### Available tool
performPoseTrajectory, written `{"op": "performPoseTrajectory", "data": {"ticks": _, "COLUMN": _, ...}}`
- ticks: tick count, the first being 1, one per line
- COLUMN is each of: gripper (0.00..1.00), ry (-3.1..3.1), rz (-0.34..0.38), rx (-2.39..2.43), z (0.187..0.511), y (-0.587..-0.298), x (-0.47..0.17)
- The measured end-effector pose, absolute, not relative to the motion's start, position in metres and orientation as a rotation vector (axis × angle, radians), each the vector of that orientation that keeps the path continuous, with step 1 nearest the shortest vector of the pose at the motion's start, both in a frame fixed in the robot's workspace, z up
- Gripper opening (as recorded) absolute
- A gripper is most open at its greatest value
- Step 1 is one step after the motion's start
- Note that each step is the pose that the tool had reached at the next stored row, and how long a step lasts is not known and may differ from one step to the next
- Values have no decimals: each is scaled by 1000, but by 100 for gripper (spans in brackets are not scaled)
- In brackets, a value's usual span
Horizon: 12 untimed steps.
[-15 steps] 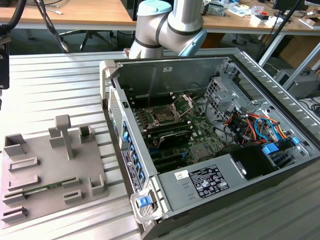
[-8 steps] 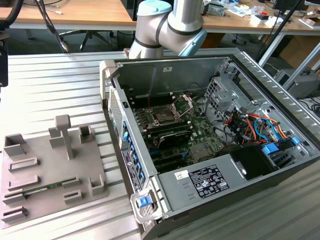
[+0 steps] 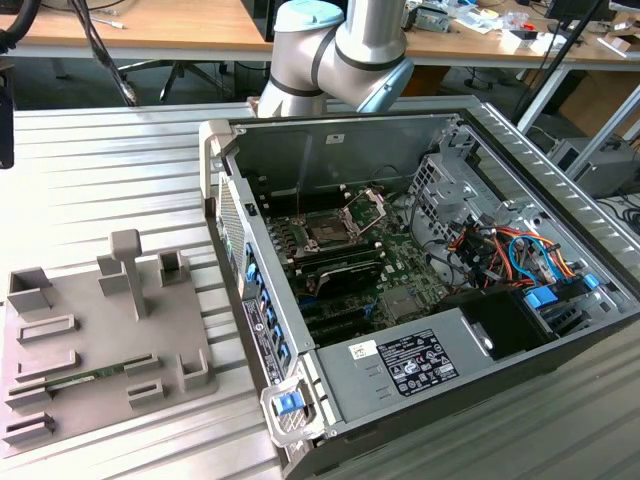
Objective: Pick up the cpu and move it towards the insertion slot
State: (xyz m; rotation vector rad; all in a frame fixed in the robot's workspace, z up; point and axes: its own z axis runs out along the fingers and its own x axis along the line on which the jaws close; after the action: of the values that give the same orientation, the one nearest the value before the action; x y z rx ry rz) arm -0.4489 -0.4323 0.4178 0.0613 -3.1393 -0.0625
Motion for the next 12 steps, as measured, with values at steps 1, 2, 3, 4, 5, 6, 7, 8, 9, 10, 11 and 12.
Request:
{"op": "performPoseTrajectory", "data": {"ticks": 1, "gripper": 55, "ry": -3139, "rz": -62, "rx": 61, "z": 418, "y": -432, "x": -449}}
{"op": "performPoseTrajectory", "data": {"ticks": 2, "gripper": 55, "ry": -3139, "rz": -63, "rx": 61, "z": 418, "y": -432, "x": -449}}
{"op": "performPoseTrajectory", "data": {"ticks": 3, "gripper": 55, "ry": -3139, "rz": -63, "rx": 61, "z": 419, "y": -432, "x": -449}}
{"op": "performPoseTrajectory", "data": {"ticks": 4, "gripper": 55, "ry": -3139, "rz": -63, "rx": 61, "z": 419, "y": -432, "x": -449}}
{"op": "performPoseTrajectory", "data": {"ticks": 5, "gripper": 55, "ry": -3139, "rz": -63, "rx": 61, "z": 419, "y": -432, "x": -449}}
{"op": "performPoseTrajectory", "data": {"ticks": 6, "gripper": 55, "ry": -3139, "rz": -63, "rx": 61, "z": 419, "y": -432, "x": -449}}
{"op": "performPoseTrajectory", "data": {"ticks": 7, "gripper": 55, "ry": -3139, "rz": -63, "rx": 61, "z": 419, "y": -432, "x": -449}}
{"op": "performPoseTrajectory", "data": {"ticks": 8, "gripper": 55, "ry": -3139, "rz": -63, "rx": 61, "z": 419, "y": -432, "x": -449}}
{"op": "performPoseTrajectory", "data": {"ticks": 9, "gripper": 55, "ry": -3139, "rz": -63, "rx": 61, "z": 419, "y": -432, "x": -448}}
{"op": "performPoseTrajectory", "data": {"ticks": 10, "gripper": 55, "ry": -3139, "rz": -63, "rx": 61, "z": 419, "y": -432, "x": -448}}
{"op": "performPoseTrajectory", "data": {"ticks": 11, "gripper": 55, "ry": -3139, "rz": -63, "rx": 62, "z": 419, "y": -432, "x": -447}}
{"op": "performPoseTrajectory", "data": {"ticks": 12, "gripper": 55, "ry": -3139, "rz": -63, "rx": 62, "z": 419, "y": -432, "x": -446}}
